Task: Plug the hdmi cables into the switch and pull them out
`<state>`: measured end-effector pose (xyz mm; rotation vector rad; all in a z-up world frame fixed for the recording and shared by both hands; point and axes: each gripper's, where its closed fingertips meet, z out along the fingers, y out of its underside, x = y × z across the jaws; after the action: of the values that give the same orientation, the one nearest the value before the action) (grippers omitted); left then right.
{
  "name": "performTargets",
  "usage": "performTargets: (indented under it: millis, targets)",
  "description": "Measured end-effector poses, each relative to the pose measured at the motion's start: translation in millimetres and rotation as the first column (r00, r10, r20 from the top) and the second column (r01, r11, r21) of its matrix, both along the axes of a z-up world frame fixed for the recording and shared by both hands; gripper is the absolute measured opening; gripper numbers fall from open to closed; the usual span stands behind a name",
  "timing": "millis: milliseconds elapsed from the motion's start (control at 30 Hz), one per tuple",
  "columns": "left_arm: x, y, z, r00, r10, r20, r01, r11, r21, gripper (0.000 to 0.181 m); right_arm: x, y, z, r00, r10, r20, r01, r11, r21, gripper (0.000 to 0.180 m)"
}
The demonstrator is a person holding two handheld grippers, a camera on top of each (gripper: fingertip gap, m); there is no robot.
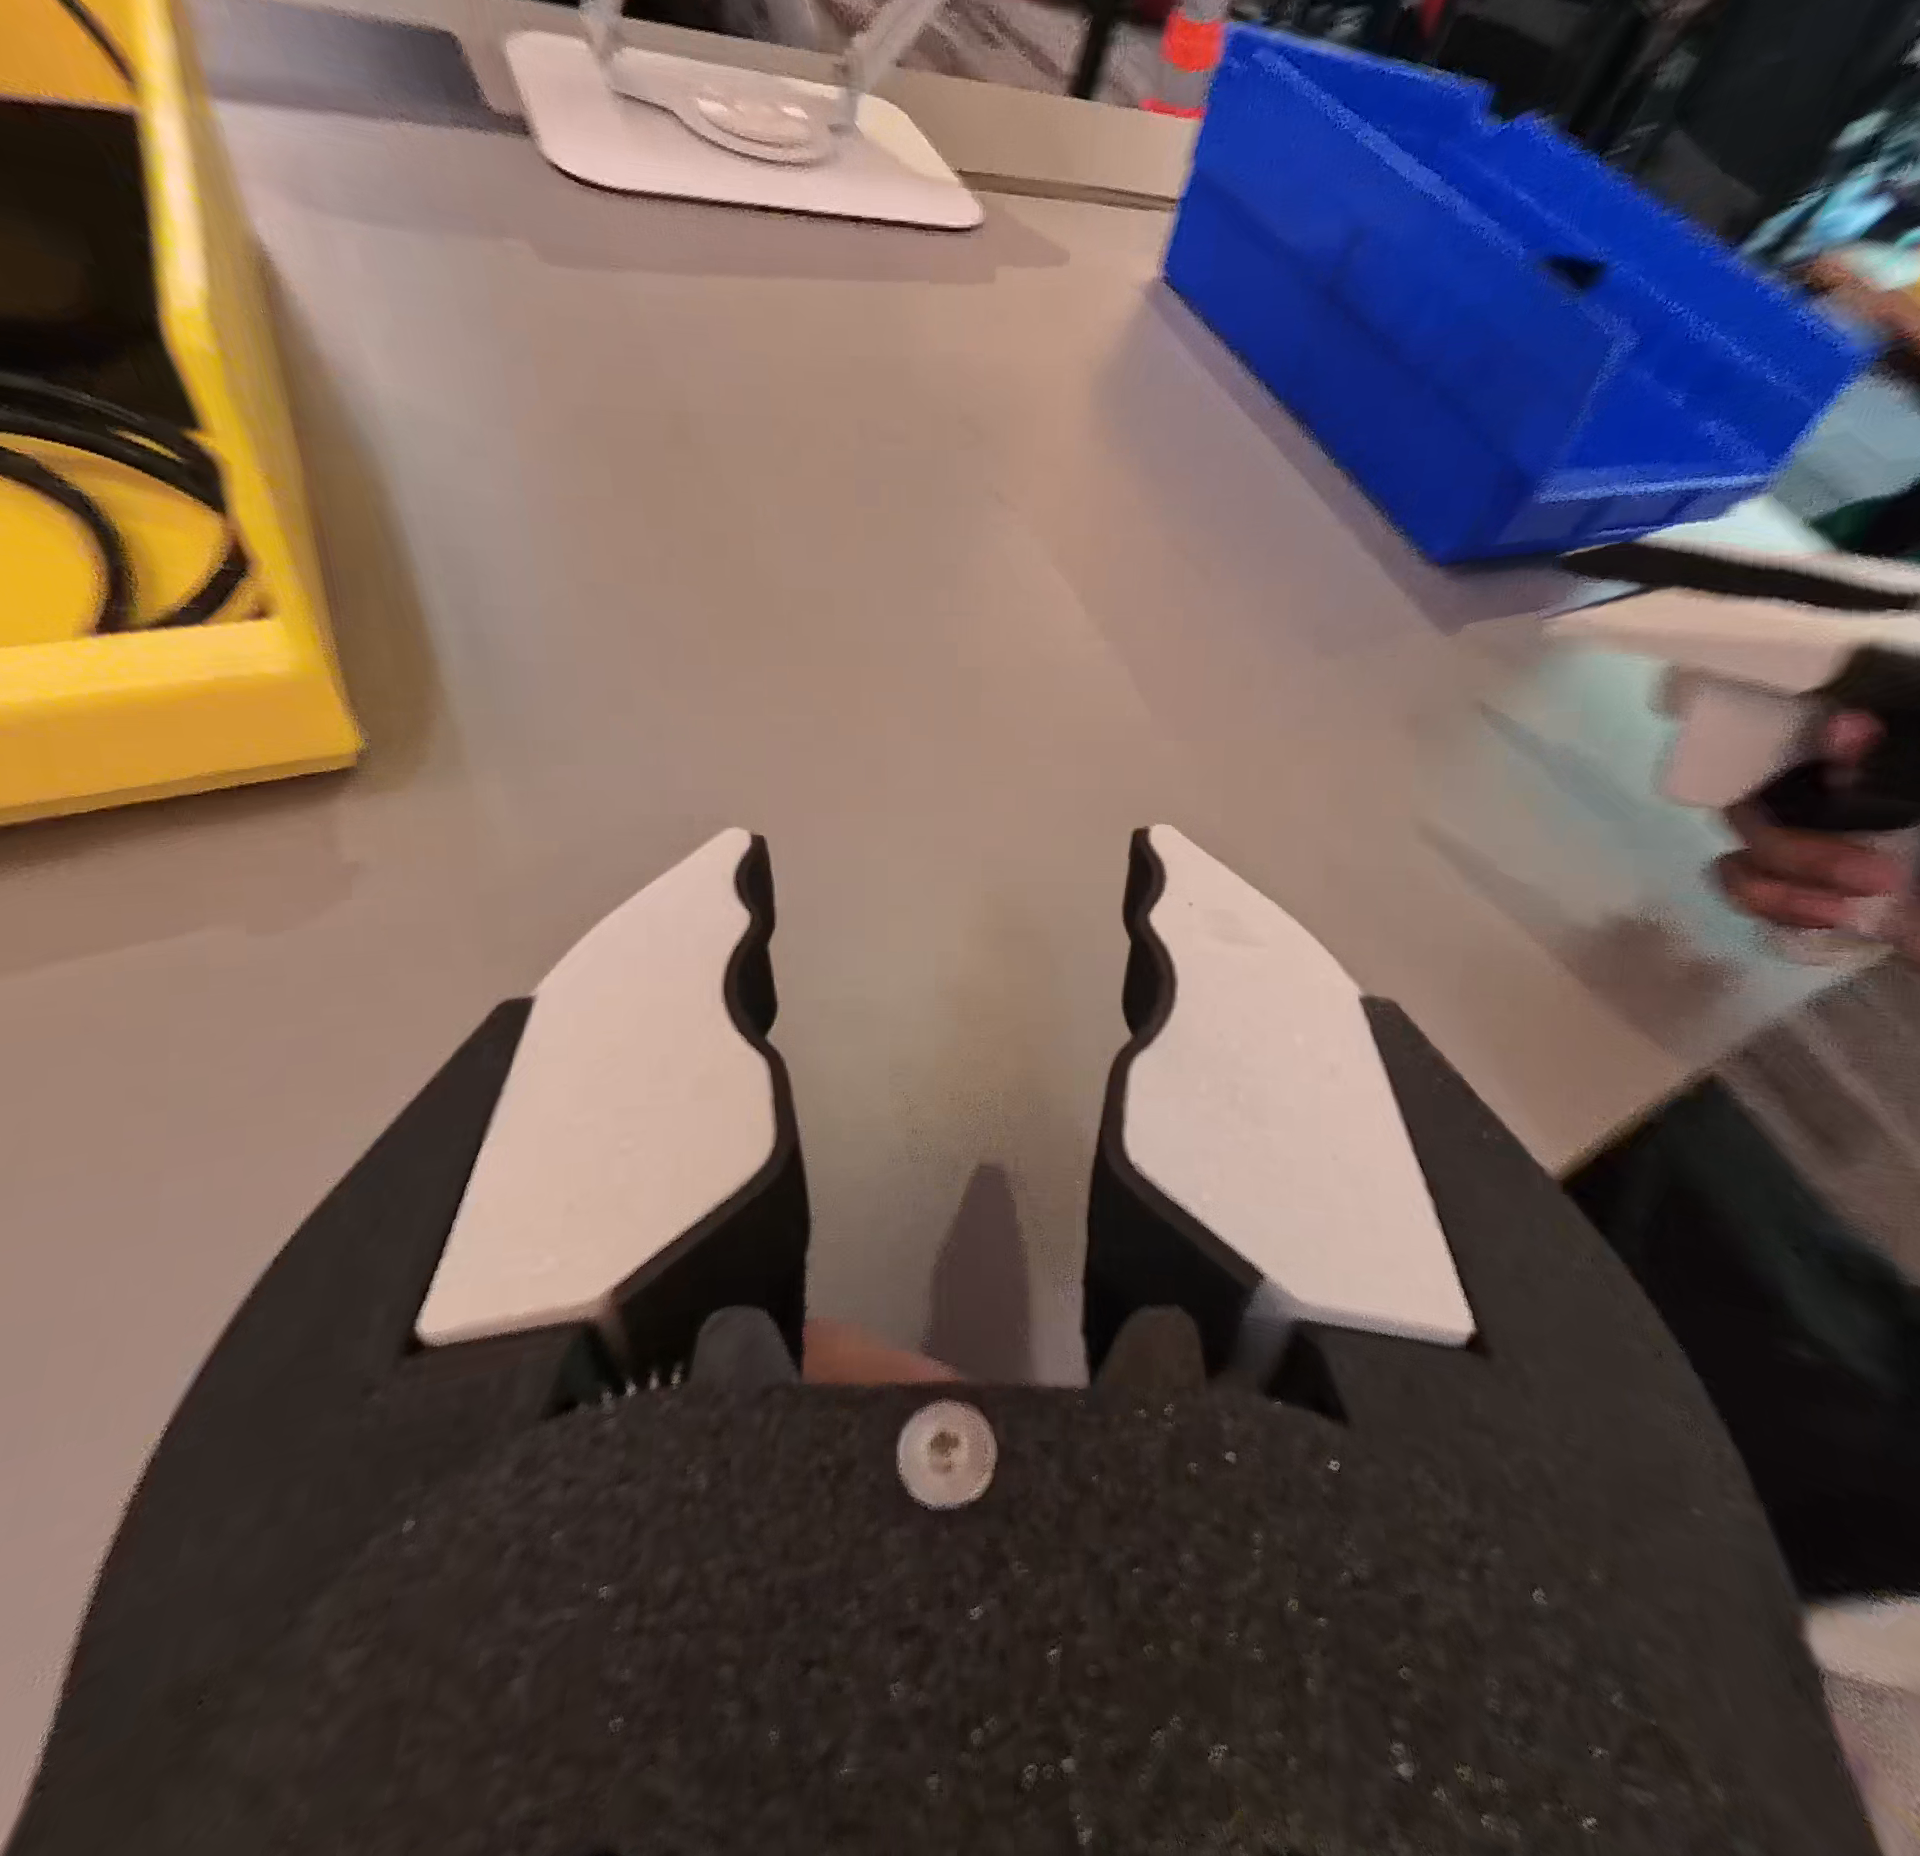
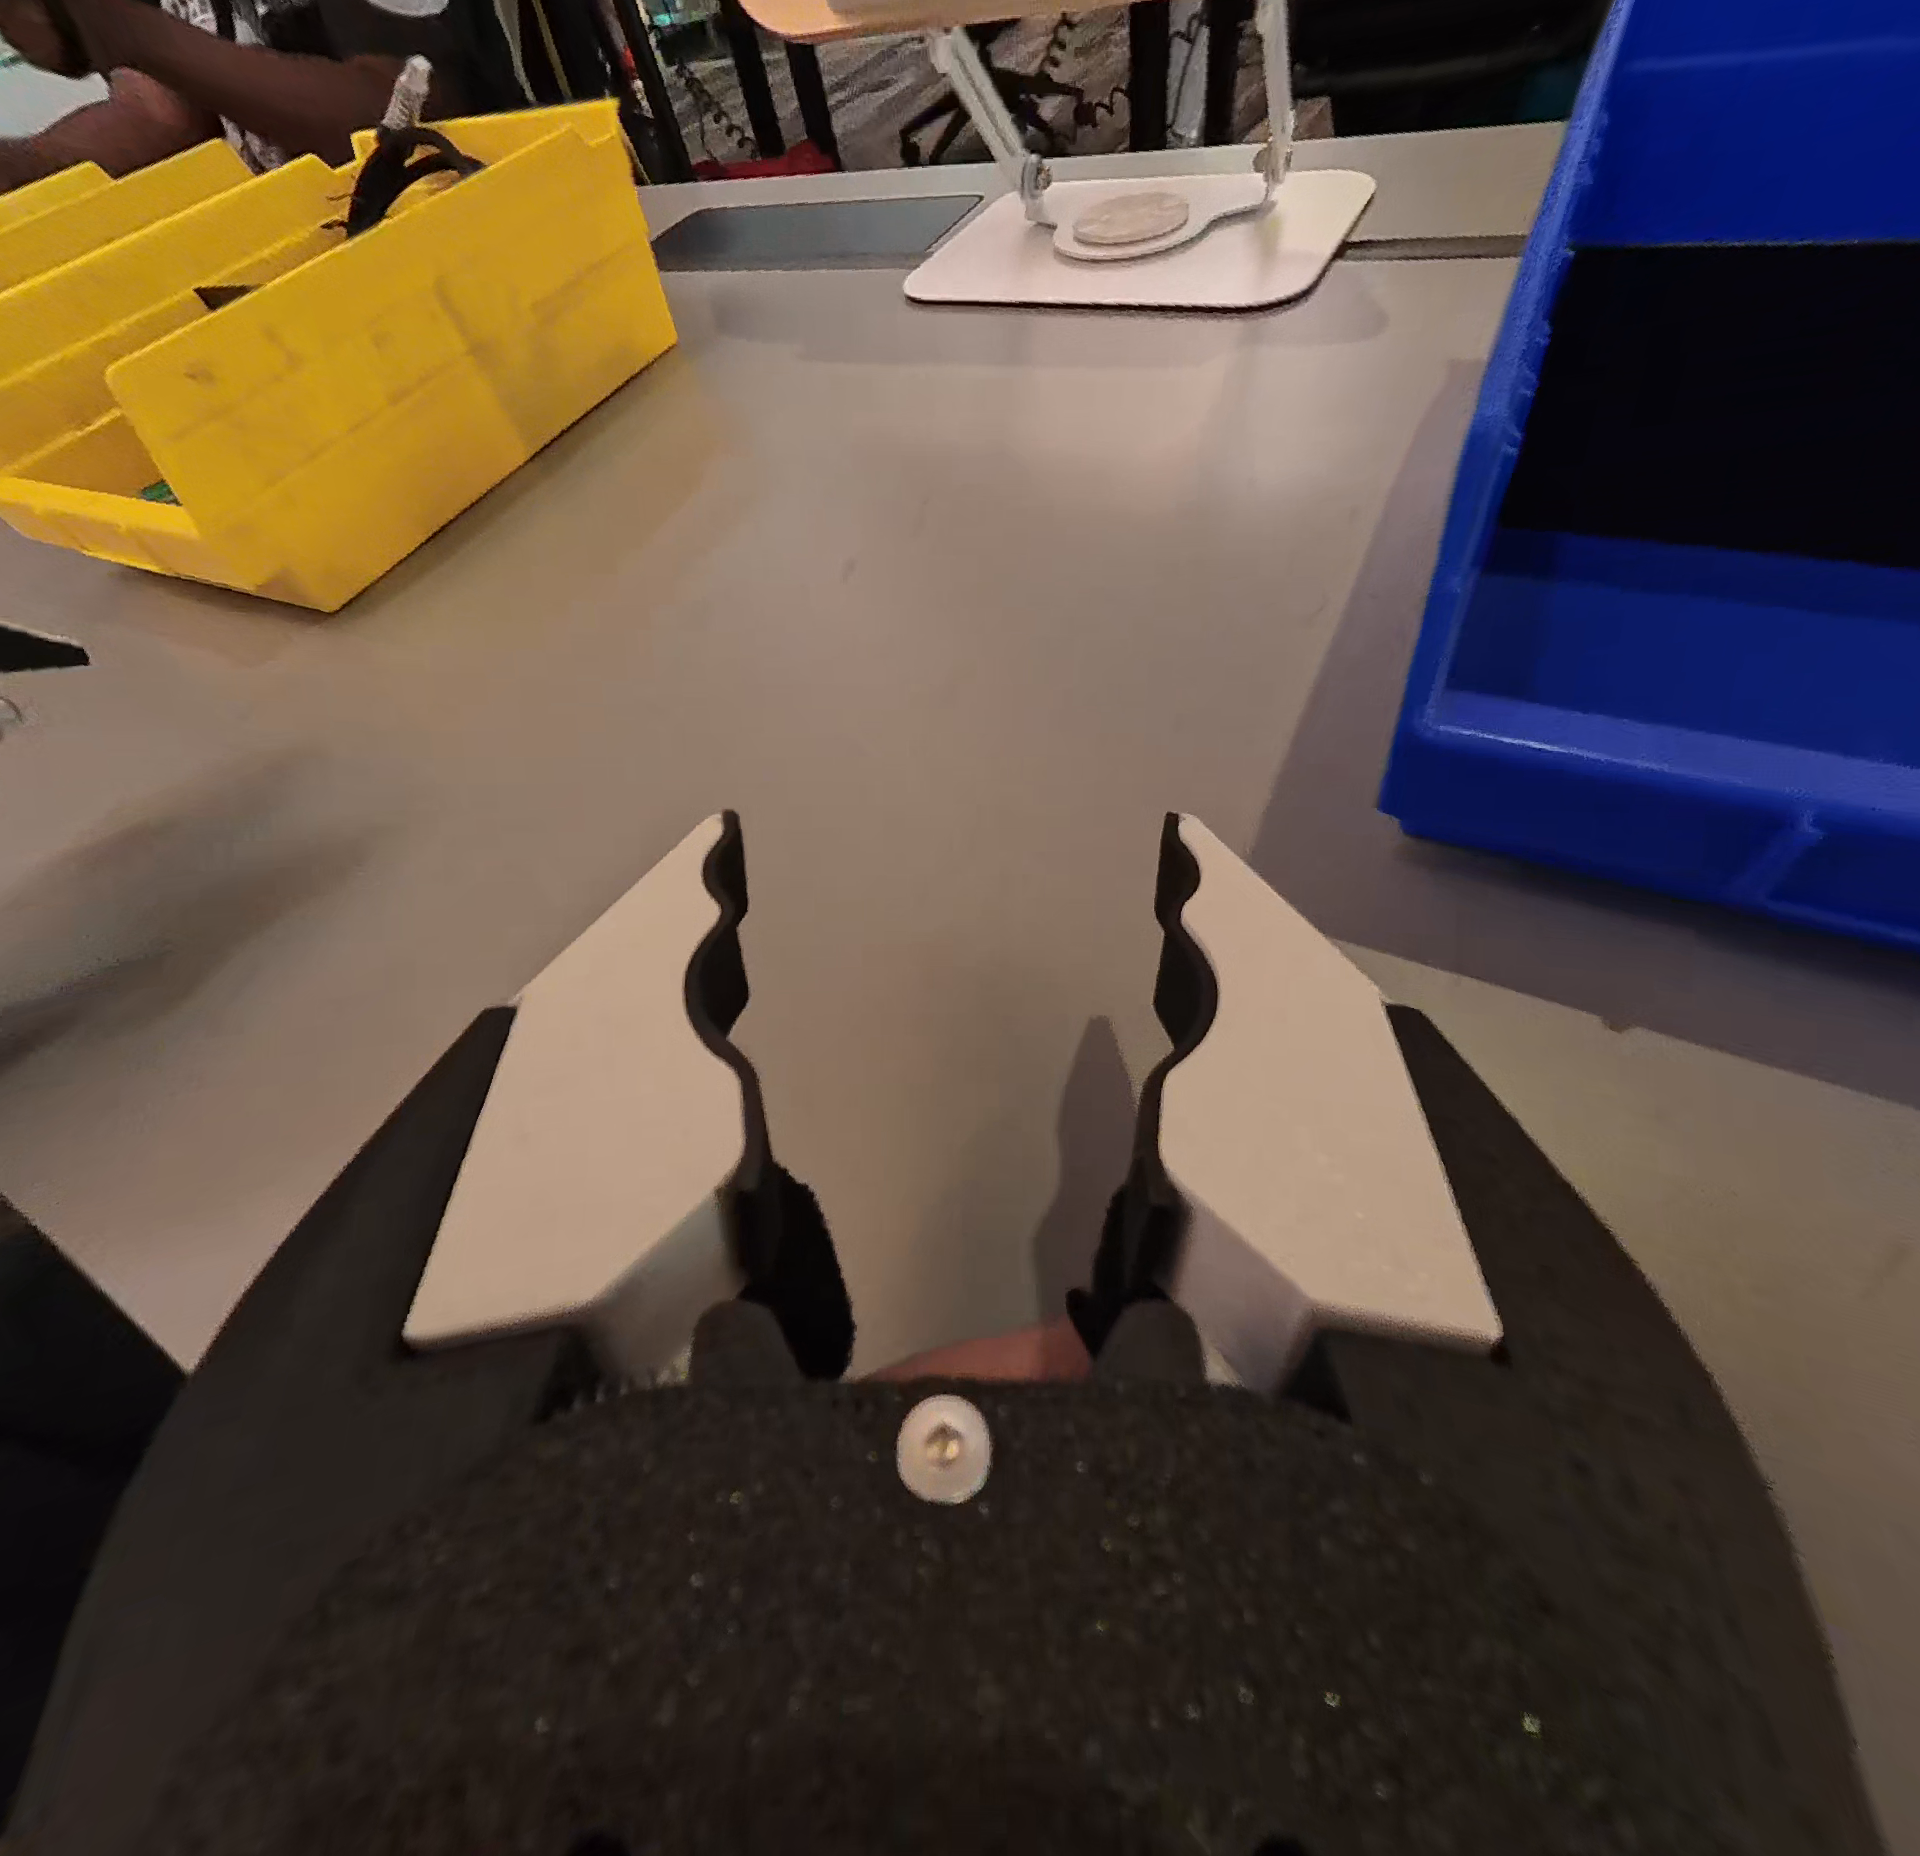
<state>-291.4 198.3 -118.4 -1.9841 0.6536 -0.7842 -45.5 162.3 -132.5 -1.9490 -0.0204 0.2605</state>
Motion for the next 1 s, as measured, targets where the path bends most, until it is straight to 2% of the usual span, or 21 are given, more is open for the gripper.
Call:
performTargets:
  millis: [33,100,167,233,300,367,500,633,700,800,933,967,1000]
  targets:
    - [1,-1,8,0.998,-0.064,0.018,0.065,0.997,-0.037,0.064,-3,-1,1,1.0,0.013,0.0,-0.013,1.0,-0.005,0.08]
    - [-16,25,31,0.993,-0.104,-0.063,0.103,0.994,-0.019,0.064,-9,-2,2,0.999,0.039,-0.007,-0.039,0.999,-0.013,0.08]
    - [-43,73,59,0.975,-0.108,-0.192,0.118,0.992,0.042,0.063,-15,-2,2,0.998,0.066,-0.021,-0.067,0.998,-0.018,0.08]
    - [-64,129,75,0.933,-0.14,-0.332,0.155,0.988,0.018,0.065,-18,-1,1,0.996,0.085,-0.031,-0.086,0.996,-0.018,0.08]
    - [-85,197,82,0.859,-0.095,-0.504,0.136,0.99,0.046,0.066,-22,0,0,0.994,0.103,-0.036,-0.104,0.994,-0.024,0.08]
    - [-96,253,73,0.74,-0.096,-0.666,0.151,0.988,0.025,0.07,-26,1,-3,0.992,0.119,-0.034,-0.12,0.992,-0.035,0.08]
    - [-104,323,34,0.554,-0.174,-0.814,0.154,0.982,-0.105,0.077,-33,0,-7,0.989,0.145,-0.011,-0.145,0.988,-0.052,0.084]
    - [-111,351,-4,0.459,-0.252,-0.852,0.143,0.967,-0.209,0.076,-38,-2,-10,0.987,0.156,-0.026,-0.157,0.985,-0.072,0.085]
    - [-114,359,-13,0.455,-0.259,-0.852,0.121,0.966,-0.229,0.073,-38,-3,-10,0.987,0.156,-0.03,-0.158,0.985,-0.07,0.085]
    - [-112,361,-22,0.489,-0.296,-0.821,0.117,0.954,-0.275,0.069,-39,-5,-13,0.986,0.163,-0.025,-0.164,0.983,-0.078,0.085]
    - [-122,358,-37,0.434,-0.313,-0.845,0.114,0.949,-0.293,0.068,-42,-8,-16,0.985,0.171,-0.029,-0.173,0.981,-0.091,0.085]
    - [-123,354,-39,0.423,-0.332,-0.843,0.128,0.943,-0.307,0.062,-43,-8,-16,0.985,0.172,-0.032,-0.174,0.98,-0.093,0.085]
    - [-124,353,-39,0.426,-0.342,-0.837,0.138,0.939,-0.314,0.038,-43,-9,-17,0.984,0.173,-0.033,-0.176,0.98,-0.094,0.085]
